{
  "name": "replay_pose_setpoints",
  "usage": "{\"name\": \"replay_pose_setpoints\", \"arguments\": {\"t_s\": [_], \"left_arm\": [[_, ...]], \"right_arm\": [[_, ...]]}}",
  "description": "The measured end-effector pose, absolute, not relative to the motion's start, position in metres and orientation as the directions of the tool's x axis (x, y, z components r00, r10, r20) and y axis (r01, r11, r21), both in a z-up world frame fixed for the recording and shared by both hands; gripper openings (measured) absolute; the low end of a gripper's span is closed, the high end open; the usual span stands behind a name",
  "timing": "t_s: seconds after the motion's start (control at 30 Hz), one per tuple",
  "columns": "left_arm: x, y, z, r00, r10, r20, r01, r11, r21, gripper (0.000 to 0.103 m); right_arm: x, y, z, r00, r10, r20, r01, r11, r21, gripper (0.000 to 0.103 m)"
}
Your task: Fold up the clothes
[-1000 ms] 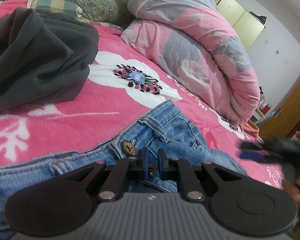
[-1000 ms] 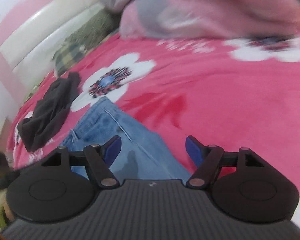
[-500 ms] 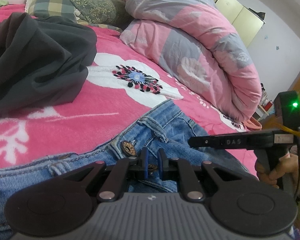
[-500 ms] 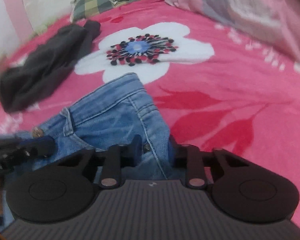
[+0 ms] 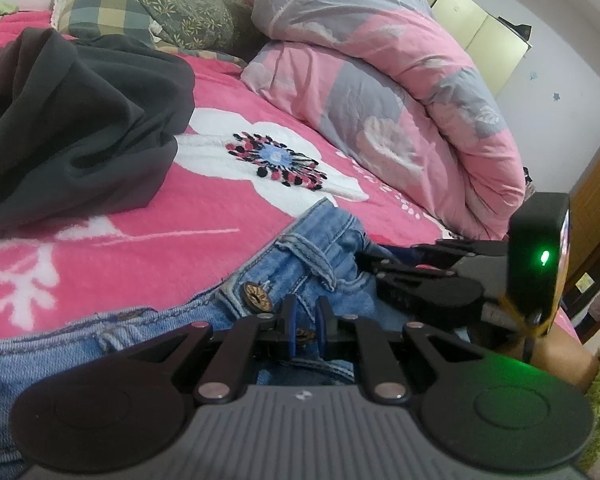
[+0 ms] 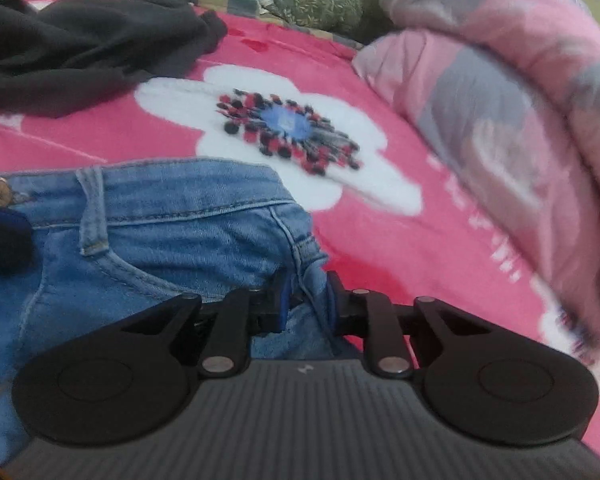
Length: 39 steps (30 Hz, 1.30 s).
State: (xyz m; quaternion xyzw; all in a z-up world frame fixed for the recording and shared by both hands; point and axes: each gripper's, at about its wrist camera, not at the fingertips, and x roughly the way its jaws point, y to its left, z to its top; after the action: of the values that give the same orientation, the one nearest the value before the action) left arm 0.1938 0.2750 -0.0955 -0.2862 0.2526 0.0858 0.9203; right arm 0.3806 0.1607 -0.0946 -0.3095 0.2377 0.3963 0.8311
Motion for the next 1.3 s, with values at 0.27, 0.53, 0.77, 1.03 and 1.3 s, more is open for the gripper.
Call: {"name": "replay_pose_setpoints", "arguments": {"t_s": [0.27,0.53,0.77,1.03,1.3], "left_arm": [[0.193,0.277,-0.097,0.861,-0.001,-0.508,-0.295,0.812,-0.503,0.013],[0.184,0.278,-0.088,0.884,0.031,-0.467,-0.299,0.805,-0.512,0.019],[0.166,0.245,-0.045,0.911,0.087,-0.403,-0.26,0.879,-0.4,0.032],[0.231,0.195,-0.042,0.854,-0.049,-0.518,-0.152,0.929,-0.338,0.032],[0.257,0.201,-0.09,0.806,-0.012,-0.591,-0.194,0.939,-0.284,0.03]], "right_arm": [[0.435,0.078,-0.042,0.454,0.64,-0.62,-0.699,0.687,0.197,0.068],[0.4,-0.066,0.024,0.608,0.56,-0.563,-0.515,0.818,0.258,0.07],[0.353,-0.146,0.008,0.625,0.463,-0.629,-0.459,0.869,0.183,0.07],[0.361,-0.107,-0.044,0.529,0.485,-0.696,-0.592,0.799,0.106,0.068],[0.371,-0.076,-0.09,0.444,0.474,-0.76,-0.631,0.768,0.111,0.059]]}}
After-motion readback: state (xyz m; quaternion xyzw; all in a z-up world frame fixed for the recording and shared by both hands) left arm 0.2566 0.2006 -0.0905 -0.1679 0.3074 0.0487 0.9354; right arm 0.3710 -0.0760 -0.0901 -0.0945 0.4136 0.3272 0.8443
